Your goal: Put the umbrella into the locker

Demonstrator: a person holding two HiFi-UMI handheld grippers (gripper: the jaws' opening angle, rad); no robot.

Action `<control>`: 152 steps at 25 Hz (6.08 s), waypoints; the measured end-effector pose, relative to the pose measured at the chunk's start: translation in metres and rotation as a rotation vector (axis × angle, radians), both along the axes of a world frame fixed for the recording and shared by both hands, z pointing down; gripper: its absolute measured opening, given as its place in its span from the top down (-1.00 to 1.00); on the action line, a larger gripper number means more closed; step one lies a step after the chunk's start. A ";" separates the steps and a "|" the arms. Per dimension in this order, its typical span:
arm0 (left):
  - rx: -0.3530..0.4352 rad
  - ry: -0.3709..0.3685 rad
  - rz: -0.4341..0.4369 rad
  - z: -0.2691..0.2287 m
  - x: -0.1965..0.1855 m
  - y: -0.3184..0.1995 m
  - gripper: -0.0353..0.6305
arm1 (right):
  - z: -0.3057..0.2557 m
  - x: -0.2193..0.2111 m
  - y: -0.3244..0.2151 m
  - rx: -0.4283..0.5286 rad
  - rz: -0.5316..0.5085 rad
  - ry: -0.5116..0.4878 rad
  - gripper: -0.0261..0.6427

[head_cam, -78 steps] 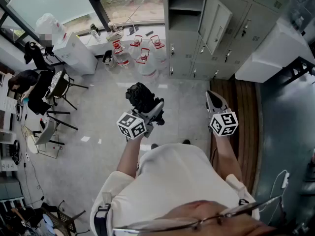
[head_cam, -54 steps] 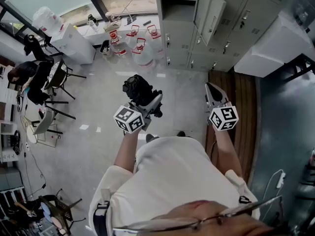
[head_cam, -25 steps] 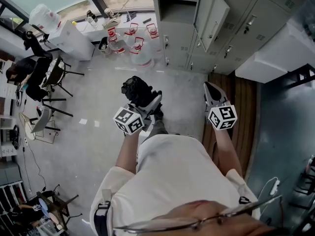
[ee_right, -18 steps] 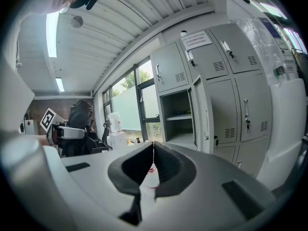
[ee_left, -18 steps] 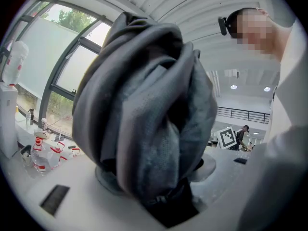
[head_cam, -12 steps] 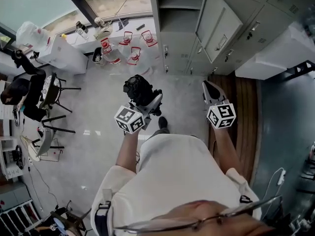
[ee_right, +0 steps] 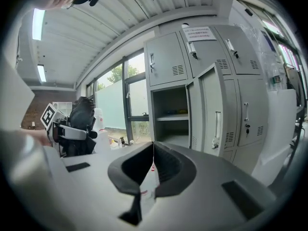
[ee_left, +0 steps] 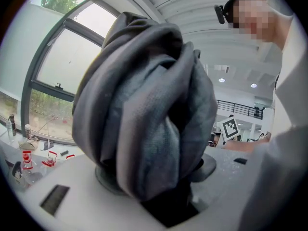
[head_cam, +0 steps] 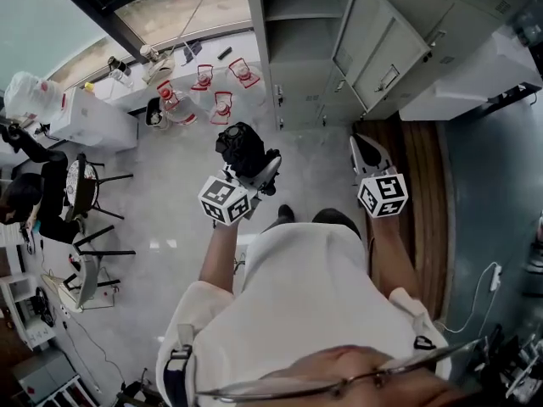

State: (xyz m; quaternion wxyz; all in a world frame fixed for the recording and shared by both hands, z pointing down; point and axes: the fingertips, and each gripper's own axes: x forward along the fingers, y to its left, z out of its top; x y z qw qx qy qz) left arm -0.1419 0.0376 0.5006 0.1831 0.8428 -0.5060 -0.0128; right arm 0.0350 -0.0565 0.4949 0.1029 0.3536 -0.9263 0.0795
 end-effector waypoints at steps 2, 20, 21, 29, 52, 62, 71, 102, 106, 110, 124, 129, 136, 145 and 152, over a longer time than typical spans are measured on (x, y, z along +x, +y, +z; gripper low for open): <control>-0.012 -0.006 0.021 0.005 -0.004 -0.011 0.18 | 0.002 -0.004 -0.006 -0.005 0.016 0.003 0.90; -0.108 -0.230 0.068 0.044 0.013 -0.150 0.18 | 0.010 -0.004 -0.107 0.002 0.006 0.022 0.90; -0.110 -0.264 0.069 0.045 0.015 -0.159 0.18 | 0.010 -0.004 -0.114 0.002 0.001 0.017 0.90; -0.134 -0.506 0.057 0.063 0.028 -0.235 0.19 | 0.007 0.004 -0.158 0.011 -0.043 -0.012 0.90; -0.413 -0.891 -0.036 0.162 -0.016 -0.388 0.18 | 0.006 -0.024 -0.177 0.030 -0.099 -0.035 0.90; -0.548 -1.026 0.037 0.190 -0.034 -0.435 0.18 | -0.011 -0.048 -0.190 0.046 -0.036 -0.040 0.90; -0.548 -1.130 0.080 0.205 -0.040 -0.464 0.18 | -0.011 -0.058 -0.198 0.046 -0.001 -0.029 0.89; -0.522 -1.016 0.156 0.219 -0.039 -0.490 -0.32 | 0.008 -0.075 -0.218 0.002 0.042 0.019 0.90; -0.447 -0.989 0.144 0.201 -0.032 -0.495 -0.33 | 0.011 -0.080 -0.217 -0.003 0.027 0.025 0.90; -0.415 -0.977 0.143 0.192 -0.028 -0.490 -0.33 | 0.010 -0.084 -0.217 0.000 0.011 0.023 0.90; -0.298 -0.888 0.048 0.175 -0.026 -0.455 -0.33 | 0.018 -0.072 -0.217 -0.010 -0.035 0.040 0.90; -0.260 -0.859 -0.018 0.160 -0.028 -0.440 -0.33 | 0.024 -0.071 -0.209 -0.022 -0.095 0.055 0.90; -0.188 -0.754 -0.114 0.133 -0.032 -0.409 -0.33 | 0.033 -0.071 -0.196 -0.015 -0.178 0.068 0.90; -0.216 -0.455 -0.182 0.128 -0.031 -0.352 -0.32 | 0.044 -0.076 -0.187 -0.023 -0.268 0.083 0.90; -0.231 -0.289 -0.221 0.133 -0.034 -0.316 -0.29 | 0.056 -0.081 -0.193 -0.047 -0.253 0.074 0.90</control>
